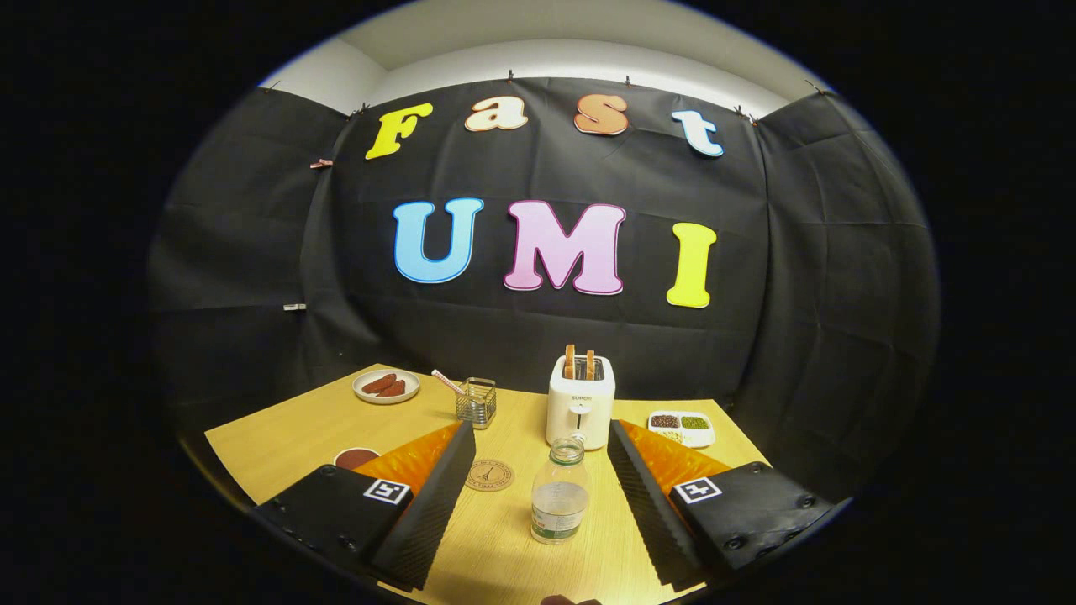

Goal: Take the bottle from table, then pour the juice into the cup, finally place the bottle on the coaster

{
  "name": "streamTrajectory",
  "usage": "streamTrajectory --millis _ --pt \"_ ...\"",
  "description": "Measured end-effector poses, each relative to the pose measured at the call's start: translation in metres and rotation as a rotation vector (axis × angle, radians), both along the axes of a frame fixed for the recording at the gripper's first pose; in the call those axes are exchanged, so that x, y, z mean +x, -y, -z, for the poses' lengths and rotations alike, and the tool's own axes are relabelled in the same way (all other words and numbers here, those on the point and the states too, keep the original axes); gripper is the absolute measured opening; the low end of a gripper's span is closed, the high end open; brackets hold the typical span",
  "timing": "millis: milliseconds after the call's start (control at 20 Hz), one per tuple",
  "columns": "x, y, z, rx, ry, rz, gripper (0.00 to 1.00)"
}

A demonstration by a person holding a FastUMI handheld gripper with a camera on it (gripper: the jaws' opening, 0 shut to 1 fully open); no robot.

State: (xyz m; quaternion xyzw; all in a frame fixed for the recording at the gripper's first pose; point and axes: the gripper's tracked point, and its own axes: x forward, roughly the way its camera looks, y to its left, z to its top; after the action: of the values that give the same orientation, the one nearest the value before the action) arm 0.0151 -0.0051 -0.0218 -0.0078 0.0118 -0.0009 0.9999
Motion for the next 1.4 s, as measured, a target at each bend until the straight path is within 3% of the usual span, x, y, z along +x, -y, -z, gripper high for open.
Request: streamTrajectory --millis 400,1400 --pt "0.021 0.013 0.021 0.007 -0.057 0.046 0.98" --pt "0.081 0.022 0.109 -0.044 -0.137 0.020 0.98"
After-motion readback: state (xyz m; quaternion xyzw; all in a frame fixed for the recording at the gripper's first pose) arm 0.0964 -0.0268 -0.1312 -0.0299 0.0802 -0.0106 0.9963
